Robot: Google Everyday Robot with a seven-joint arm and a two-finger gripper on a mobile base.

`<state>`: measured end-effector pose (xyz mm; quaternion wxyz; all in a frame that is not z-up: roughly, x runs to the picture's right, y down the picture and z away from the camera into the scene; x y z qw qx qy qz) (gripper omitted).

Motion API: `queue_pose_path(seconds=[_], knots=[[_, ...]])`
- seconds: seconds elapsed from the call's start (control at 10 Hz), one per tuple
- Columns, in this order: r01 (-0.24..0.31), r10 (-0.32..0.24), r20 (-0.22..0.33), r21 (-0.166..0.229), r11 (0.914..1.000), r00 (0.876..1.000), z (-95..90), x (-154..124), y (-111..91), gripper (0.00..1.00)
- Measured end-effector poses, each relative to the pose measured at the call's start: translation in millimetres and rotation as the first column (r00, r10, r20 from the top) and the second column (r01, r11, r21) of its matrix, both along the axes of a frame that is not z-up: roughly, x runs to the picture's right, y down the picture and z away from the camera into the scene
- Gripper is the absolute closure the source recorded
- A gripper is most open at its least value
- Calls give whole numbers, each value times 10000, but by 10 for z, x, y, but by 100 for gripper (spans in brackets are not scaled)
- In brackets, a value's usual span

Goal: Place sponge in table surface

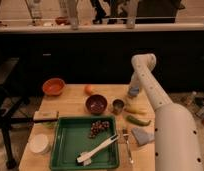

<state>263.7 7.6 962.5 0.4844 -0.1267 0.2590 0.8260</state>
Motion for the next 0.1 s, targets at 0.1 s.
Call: queue_pose_path(seconds=[0.1], knots=[[-17,17,-27,-11,10000,10000,-6,27,9,96]])
